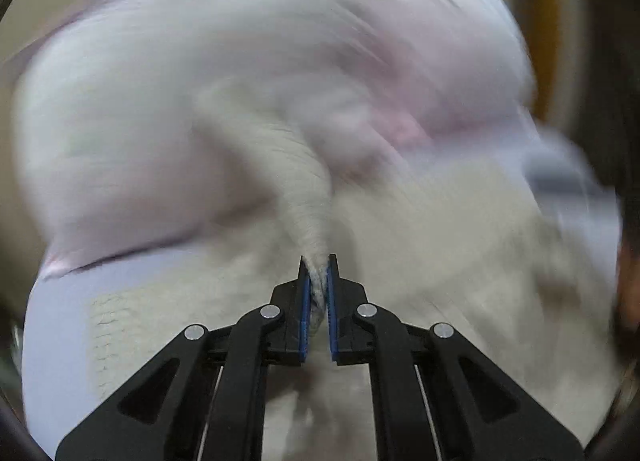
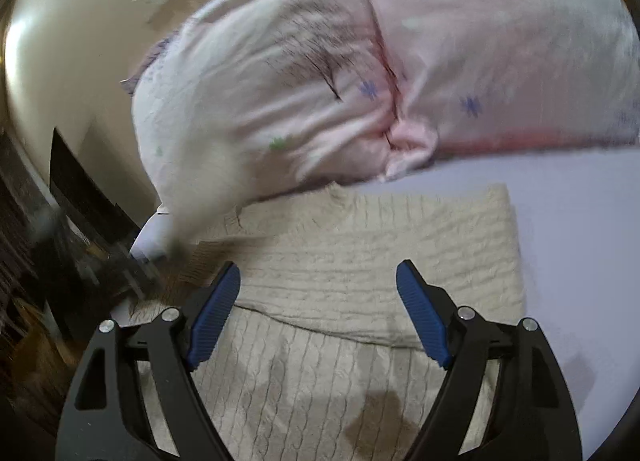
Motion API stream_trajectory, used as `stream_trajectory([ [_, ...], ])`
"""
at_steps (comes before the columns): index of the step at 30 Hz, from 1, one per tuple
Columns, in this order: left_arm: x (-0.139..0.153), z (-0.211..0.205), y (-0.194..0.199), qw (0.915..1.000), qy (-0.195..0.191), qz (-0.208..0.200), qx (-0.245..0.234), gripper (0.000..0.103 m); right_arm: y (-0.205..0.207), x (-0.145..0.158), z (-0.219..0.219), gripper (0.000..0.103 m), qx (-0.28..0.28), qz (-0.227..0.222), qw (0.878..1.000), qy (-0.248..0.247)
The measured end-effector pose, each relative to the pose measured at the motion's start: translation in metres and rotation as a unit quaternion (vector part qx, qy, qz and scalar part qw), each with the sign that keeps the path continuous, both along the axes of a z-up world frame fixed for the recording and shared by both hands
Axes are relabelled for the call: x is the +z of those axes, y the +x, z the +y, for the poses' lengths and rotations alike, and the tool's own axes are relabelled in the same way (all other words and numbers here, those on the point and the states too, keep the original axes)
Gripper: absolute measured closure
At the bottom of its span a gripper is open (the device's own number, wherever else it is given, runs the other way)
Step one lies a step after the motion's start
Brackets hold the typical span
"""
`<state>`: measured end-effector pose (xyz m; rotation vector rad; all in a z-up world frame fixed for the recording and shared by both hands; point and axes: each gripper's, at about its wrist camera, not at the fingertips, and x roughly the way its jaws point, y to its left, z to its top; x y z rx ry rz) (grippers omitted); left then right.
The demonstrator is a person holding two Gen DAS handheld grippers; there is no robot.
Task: Fold small clothes
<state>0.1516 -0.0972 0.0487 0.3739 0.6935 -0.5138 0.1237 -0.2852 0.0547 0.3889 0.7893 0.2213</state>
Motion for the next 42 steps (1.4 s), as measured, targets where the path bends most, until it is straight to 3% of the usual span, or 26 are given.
stream_trajectory([
  [2,-0.026,-0.028,-0.021,0.9972,0.066,-0.013,-0.033,0.094,0.003,-0.007,-0.007,0.028,-0.003,0.018,1.000,0.019],
  [3,-0.028,-0.027,-0.028,0.9966,0.072,-0.024,-0.032,0.092,0.005,-0.011,-0.013,0.034,-0.005,0.029,0.999,0.031],
  [5,-0.019,-0.012,-0.032,0.9988,0.042,-0.016,-0.021,0.085,0.010,-0.018,-0.020,0.043,-0.015,0.049,0.998,0.038],
  [7,0.001,0.023,-0.032,0.9996,-0.018,-0.002,0.020,0.070,0.015,-0.023,-0.025,0.054,-0.026,0.063,0.997,0.043],
  [12,0.016,0.104,-0.041,0.9900,-0.065,0.010,0.125,0.057,0.029,-0.047,-0.033,0.067,-0.045,0.120,0.988,0.085],
  [14,0.013,0.128,-0.042,0.9845,-0.082,0.029,0.152,0.055,0.029,-0.055,-0.034,0.068,-0.055,0.134,0.985,0.094],
  [18,0.003,0.182,-0.062,0.9651,-0.140,0.069,0.210,0.051,0.033,-0.065,-0.035,0.068,-0.055,0.136,0.982,0.119],
  [22,-0.007,0.212,-0.080,0.9489,-0.181,0.101,0.238,0.051,0.047,-0.068,-0.029,0.074,-0.052,0.141,0.981,0.119],
  [30,-0.016,0.209,-0.099,0.9477,-0.194,0.111,0.228,0.051,0.079,-0.063,-0.005,0.071,-0.055,0.142,0.986,0.074],
  [32,-0.017,0.208,-0.101,0.9488,-0.189,0.114,0.226,0.050,0.079,-0.061,-0.003,0.093,-0.053,0.133,0.987,0.069],
  [33,-0.017,0.208,-0.103,0.9492,-0.188,0.116,0.224,0.050,0.075,-0.060,-0.004,0.096,-0.048,0.121,0.989,0.072],
  [38,-0.021,0.218,-0.119,0.9447,-0.202,0.121,0.228,0.050,0.026,-0.041,-0.030,0.097,-0.088,0.082,0.988,0.100],
  [41,-0.026,0.225,-0.128,0.9394,-0.223,0.131,0.226,0.049,0.009,-0.044,-0.034,0.094,-0.091,0.105,0.986,0.088],
  [42,-0.028,0.227,-0.131,0.9372,-0.230,0.137,0.223,0.049,0.000,-0.047,-0.035,0.086,-0.081,0.117,0.986,0.088],
])
